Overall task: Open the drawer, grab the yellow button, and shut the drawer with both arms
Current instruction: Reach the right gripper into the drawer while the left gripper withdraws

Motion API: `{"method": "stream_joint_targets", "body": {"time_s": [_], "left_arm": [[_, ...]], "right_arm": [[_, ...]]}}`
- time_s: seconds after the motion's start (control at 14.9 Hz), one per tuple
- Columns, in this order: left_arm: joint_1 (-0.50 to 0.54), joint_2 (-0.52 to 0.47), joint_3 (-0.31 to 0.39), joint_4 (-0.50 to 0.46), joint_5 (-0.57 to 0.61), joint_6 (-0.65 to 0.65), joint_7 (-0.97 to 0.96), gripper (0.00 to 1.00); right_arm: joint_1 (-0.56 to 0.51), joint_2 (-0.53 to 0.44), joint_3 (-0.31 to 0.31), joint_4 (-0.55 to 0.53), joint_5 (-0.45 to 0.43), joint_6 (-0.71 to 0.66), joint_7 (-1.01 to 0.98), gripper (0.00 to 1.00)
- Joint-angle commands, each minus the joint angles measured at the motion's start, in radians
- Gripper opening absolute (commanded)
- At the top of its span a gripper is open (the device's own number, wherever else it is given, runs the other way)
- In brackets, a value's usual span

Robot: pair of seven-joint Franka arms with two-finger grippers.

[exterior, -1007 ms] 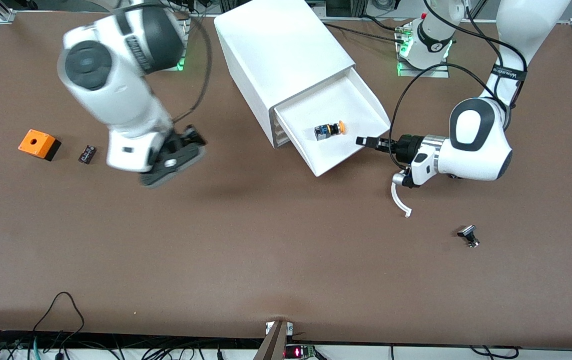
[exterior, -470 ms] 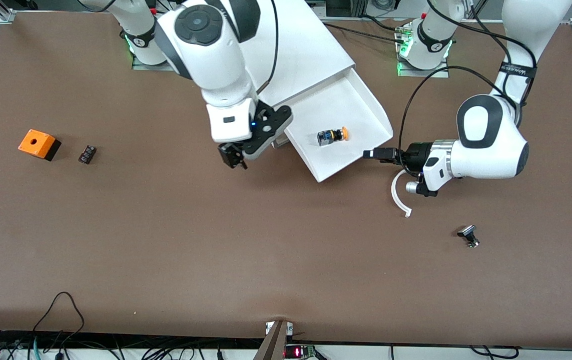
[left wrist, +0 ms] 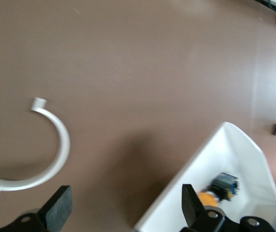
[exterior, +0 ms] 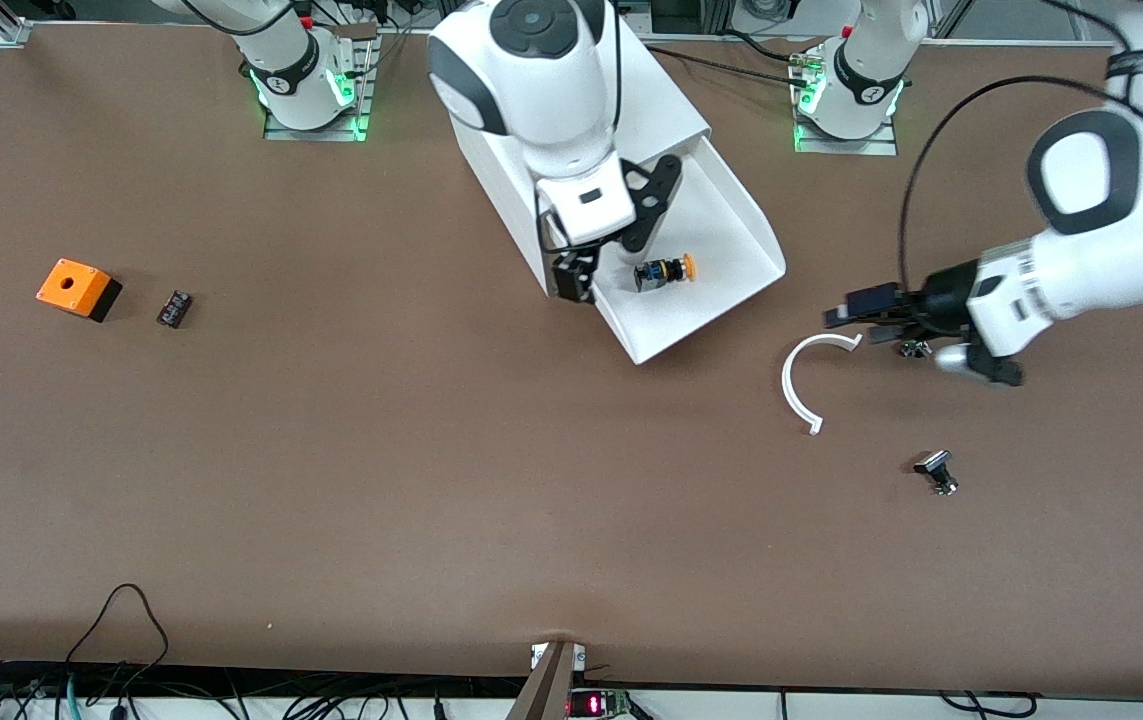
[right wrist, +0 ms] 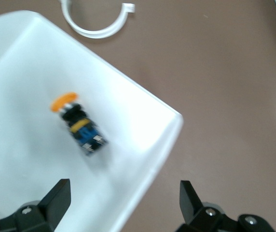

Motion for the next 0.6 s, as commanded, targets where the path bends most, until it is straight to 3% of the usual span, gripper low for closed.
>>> {"method": "stream_joint_targets", "body": {"time_s": [0.0, 0.27, 0.54], "left_arm": [[-0.008, -0.113, 0.051, 0.036, 0.179, -0.070, -0.012, 1.00], [-0.018, -0.175, 0.068, 0.166, 0.411, -0.281, -0.044, 1.00], [-0.060, -0.199, 0.068, 0.160, 0.550, -0.298, -0.136, 1.00]], "right_arm": [[0.041, 0.047, -0.011, 0.050, -0.004, -0.011, -0.042, 1.00], [0.070, 0.077, -0.011, 0.050, -0.058, -0.012, -0.094, 1.00], [0.072, 0.102, -0.011, 0.050, -0.070, -0.009, -0.192, 1.00]]}}
